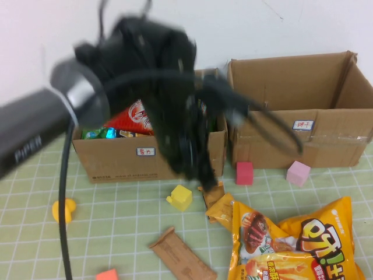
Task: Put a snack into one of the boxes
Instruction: Pick up the biscuit
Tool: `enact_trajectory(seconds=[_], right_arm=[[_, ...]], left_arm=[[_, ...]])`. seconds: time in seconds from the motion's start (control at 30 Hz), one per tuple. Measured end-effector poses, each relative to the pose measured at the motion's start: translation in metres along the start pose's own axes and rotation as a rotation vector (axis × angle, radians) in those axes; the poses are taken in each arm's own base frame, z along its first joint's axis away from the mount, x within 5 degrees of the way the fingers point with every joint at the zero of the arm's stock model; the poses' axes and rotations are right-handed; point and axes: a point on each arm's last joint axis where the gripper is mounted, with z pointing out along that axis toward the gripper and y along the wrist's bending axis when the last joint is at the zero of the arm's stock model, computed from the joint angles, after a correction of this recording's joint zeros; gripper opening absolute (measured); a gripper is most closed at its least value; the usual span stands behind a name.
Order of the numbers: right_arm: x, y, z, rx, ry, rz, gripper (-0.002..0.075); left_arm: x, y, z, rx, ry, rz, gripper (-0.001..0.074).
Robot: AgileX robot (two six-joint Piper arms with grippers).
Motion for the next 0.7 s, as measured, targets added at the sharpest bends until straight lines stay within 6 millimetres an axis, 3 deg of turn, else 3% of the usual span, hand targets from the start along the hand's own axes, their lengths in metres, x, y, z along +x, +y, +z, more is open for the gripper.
enact_trajectory(seconds=[0.27,0.43,0.7], right_arm=[[0.000,0.000,0.000,0.000,0.000,0.000,-0.0002],[0.000,0.000,0.000,0.000,0.000,0.000,-0.0002],[0.000,0.000,0.000,0.000,0.000,0.000,-0.0002]], left_arm=[[0.055,-0.053,0.066,0.021,0.132,-0.042,0.0000],[0.073,-0.059,0.085,0.024,0.166,-0.145,0.0000],[0.075,-0.060,0.101,0.014,0.203,-0.277,0.0000]])
